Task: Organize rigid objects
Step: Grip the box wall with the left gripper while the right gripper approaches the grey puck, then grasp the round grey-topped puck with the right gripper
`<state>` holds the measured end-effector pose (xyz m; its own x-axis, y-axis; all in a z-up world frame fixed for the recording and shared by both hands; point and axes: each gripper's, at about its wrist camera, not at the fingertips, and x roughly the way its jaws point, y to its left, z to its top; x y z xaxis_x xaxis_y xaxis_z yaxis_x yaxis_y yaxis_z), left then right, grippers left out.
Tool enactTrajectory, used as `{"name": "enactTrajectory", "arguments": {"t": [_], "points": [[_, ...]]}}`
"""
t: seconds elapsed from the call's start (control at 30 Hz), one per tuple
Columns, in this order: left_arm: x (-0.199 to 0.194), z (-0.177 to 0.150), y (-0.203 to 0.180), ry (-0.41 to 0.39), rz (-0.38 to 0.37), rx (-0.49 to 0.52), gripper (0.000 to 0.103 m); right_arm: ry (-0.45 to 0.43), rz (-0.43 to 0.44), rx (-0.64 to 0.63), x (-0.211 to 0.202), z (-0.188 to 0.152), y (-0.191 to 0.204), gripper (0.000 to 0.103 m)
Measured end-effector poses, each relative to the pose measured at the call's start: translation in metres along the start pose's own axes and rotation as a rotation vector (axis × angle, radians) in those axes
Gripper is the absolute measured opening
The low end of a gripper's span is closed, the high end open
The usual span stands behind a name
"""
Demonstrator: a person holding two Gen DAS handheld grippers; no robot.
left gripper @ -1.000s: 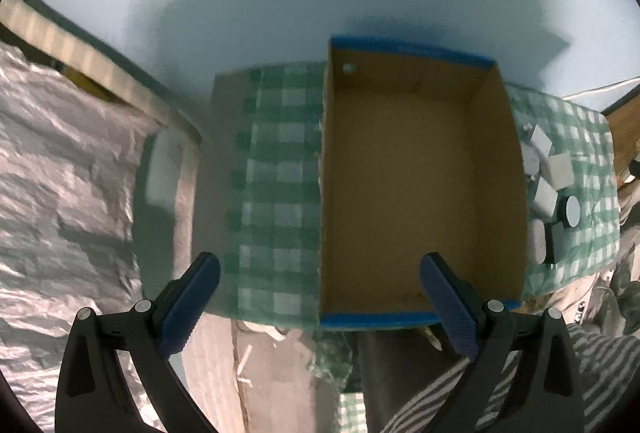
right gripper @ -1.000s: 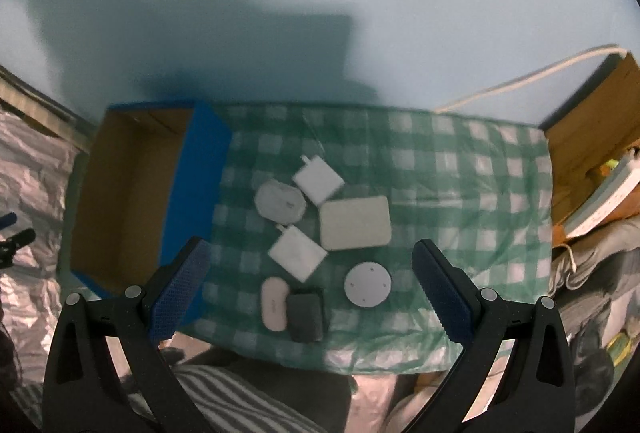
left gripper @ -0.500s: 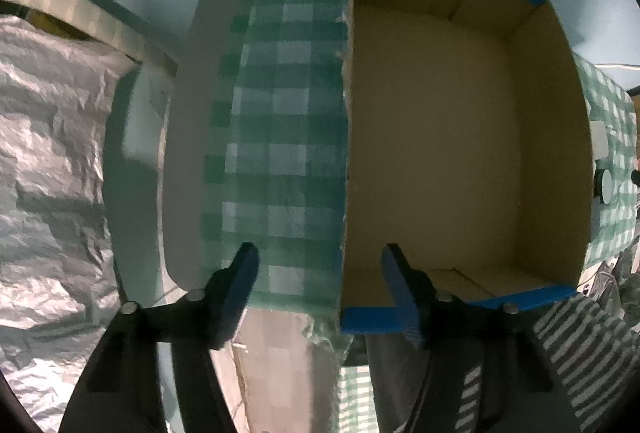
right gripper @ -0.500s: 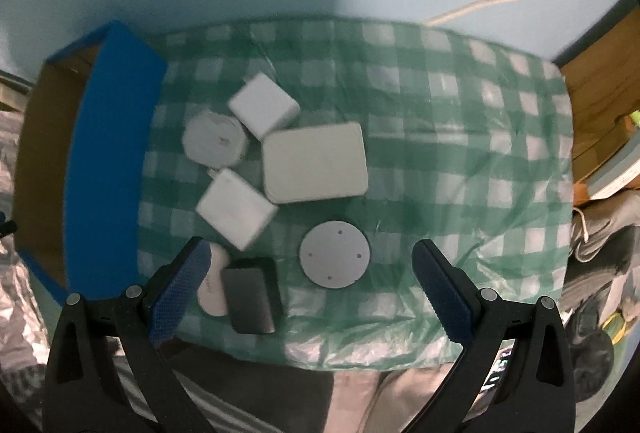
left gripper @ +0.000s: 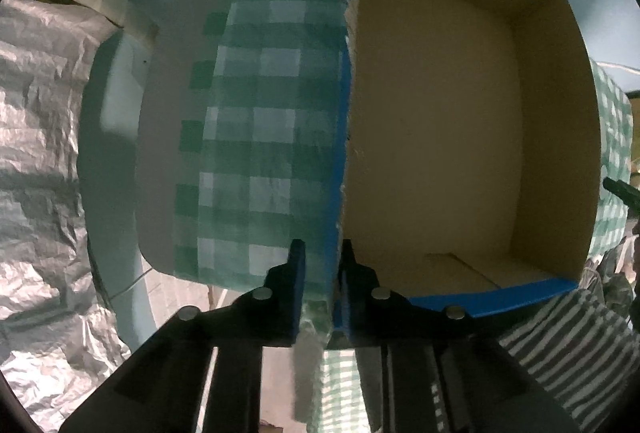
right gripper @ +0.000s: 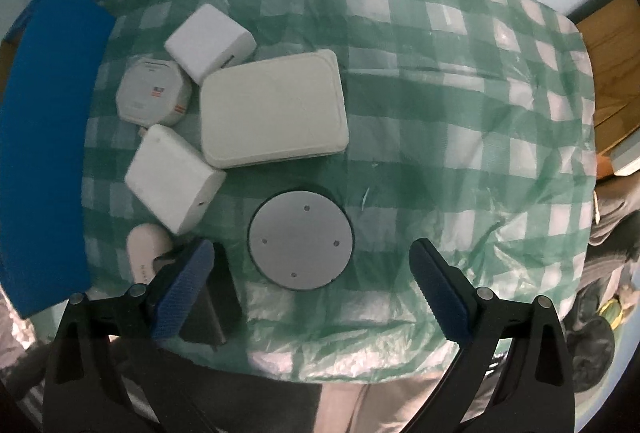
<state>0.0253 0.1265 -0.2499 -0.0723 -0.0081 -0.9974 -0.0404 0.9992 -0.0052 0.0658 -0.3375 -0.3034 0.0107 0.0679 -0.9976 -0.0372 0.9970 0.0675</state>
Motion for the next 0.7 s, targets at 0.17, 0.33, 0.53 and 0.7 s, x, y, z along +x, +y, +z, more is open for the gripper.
{"name": "enactTrajectory", "arguments": {"t": [0.17,0.33,0.53,0.7], "points": [[0.003,-0.006,0.001,0.020,0.007,0.009,0.007,0.037,-0.005,-0.021,0.018,0.007,0.002,0.089],[0.001,-0.011,0.001,0.017,0.007,0.021,0.005,0.020,-0.016,-0.058,0.030,0.016,0.004,0.083],[-0.001,-0.012,0.001,0.014,0.004,0.029,0.005,0.047,-0.016,-0.058,0.047,0.027,-0.001,0.072],[-0.001,-0.013,0.001,0.015,0.002,0.034,0.005,0.007,-0.004,-0.081,0.055,0.026,0.002,0.062]]}}
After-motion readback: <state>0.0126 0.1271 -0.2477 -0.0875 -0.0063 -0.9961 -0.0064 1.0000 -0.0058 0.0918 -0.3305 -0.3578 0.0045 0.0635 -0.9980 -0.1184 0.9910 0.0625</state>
